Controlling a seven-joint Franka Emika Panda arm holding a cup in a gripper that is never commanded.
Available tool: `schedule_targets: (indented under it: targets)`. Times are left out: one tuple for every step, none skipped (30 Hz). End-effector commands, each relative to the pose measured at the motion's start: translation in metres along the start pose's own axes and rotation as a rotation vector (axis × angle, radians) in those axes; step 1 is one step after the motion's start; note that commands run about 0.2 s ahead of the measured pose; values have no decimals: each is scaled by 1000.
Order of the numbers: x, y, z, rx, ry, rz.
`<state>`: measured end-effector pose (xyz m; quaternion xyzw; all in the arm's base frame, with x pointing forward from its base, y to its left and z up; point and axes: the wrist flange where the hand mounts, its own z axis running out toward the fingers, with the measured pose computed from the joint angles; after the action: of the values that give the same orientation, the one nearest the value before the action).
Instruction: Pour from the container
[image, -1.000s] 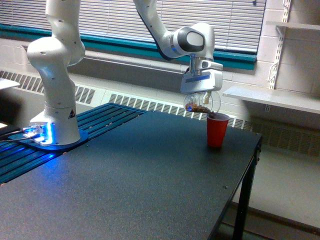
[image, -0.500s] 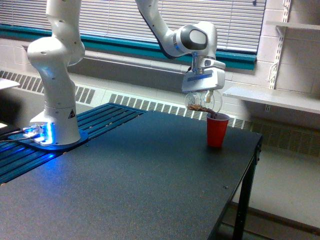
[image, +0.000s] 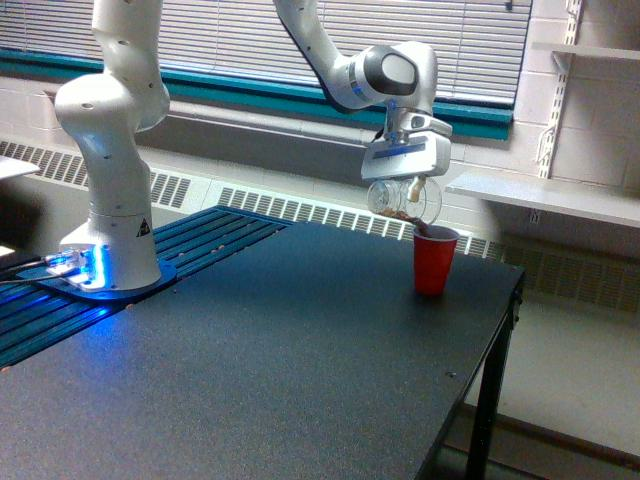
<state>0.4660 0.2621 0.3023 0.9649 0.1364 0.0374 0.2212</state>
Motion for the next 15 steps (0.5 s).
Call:
schedule_targets:
  targets:
    - [1,0,-16,-11,-11,-35]
    - [1,0,-17,-14,-11,-36]
    - [1,0,-17,-16,-12,-35]
    - [1,0,-18,-15,-17,-34]
    - [1,0,-19,-16,-22,-33]
    - [1,0,-21,-15,-25,-33]
    - [2,1,-22,-16,-28,-35]
    - [2,1,-23,-19,-31,-36]
    - [2,1,-24,-19,-33,-36]
    - [2,1,-25,-20,-35,-37]
    - [2,2,-26,-23,-39,-37]
    - [2,2,-27,-24,-41,-35]
    - [2,2,-27,-25,-42,-34]
    - [2,2,-28,-27,-44,-35]
    - [2,3,-28,-28,-46,-35]
